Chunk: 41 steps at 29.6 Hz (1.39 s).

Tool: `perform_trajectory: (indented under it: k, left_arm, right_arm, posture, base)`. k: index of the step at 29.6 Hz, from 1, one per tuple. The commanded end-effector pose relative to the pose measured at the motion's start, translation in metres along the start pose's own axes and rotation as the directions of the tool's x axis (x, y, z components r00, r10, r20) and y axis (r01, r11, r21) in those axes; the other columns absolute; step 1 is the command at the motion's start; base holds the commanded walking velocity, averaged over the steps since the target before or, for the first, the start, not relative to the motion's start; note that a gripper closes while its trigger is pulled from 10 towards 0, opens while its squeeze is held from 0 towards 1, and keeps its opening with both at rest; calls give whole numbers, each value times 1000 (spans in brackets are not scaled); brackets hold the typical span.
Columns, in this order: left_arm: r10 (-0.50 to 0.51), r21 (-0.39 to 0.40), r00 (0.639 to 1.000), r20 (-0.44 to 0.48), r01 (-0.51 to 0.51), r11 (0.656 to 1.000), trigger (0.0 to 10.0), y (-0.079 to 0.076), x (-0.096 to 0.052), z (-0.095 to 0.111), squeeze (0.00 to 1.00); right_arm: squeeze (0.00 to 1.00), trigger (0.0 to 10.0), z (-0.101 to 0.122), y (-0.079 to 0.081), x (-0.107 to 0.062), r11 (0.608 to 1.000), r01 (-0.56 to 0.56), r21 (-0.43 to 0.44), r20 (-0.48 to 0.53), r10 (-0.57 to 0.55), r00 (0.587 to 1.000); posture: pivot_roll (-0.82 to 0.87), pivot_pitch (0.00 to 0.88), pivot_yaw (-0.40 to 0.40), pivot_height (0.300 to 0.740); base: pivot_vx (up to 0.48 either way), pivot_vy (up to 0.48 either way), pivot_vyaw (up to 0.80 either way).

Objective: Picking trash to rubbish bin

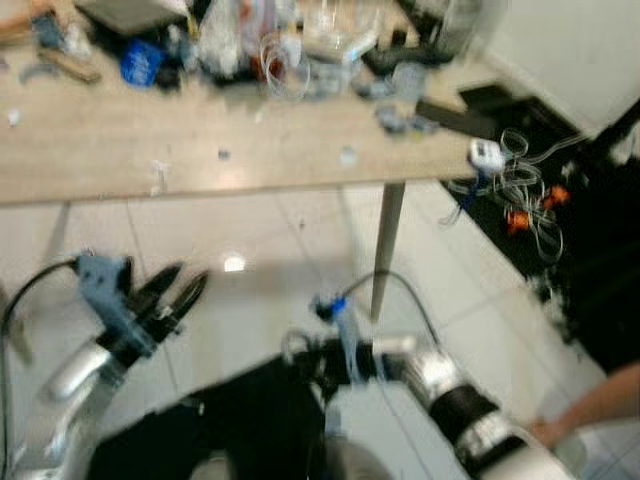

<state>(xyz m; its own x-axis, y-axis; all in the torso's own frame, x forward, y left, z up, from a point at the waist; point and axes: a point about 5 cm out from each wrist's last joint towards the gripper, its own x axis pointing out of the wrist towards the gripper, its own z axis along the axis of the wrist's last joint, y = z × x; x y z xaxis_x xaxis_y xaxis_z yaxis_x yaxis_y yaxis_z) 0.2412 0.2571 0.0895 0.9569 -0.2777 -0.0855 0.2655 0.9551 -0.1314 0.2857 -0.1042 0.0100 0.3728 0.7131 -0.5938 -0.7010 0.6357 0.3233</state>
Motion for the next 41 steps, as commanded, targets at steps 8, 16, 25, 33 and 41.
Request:
perform_trajectory:
  k: [8,16,25,33,41]
  left_arm:
    - [251,-59,915,-317,-283,957,10000,32,-44,-88,0]
    - [358,-65,762,-540,-461,885,10000,24,-86,-148,0]
    - [418,183,456,-785,-475,861,10000,-9,-135,-201,0]
    - [273,278,245,-930,-17,960,10000,-64,-174,-235,0]
    - [279,286,291,-915,-18,958,10000,-69,-157,-235,0]
  right_arm:
    - [0,10000,-96,-28,-30,871,468,150,-211,-434,876]
    - [0,10000,-149,-21,-48,793,593,138,-367,-515,775]
    - [0,10000,-188,-9,-64,814,581,-9,-522,-500,692]
    - [0,10000,-187,-9,-63,853,491,-178,-539,-502,676]
    - [0,10000,-181,-9,-57,864,430,-261,-537,-500,680]
  posture:
    - [49,171,-49,740]
    - [55,171,-45,740]
    - [75,160,-45,740]
    - [69,137,-41,740]
    - [92,144,-57,740]
  base:
    - [-381,0,0]
    - [-375,0,0]
    - [-41,0,-519]
    - [0,0,-800]
    - [0,0,-800]
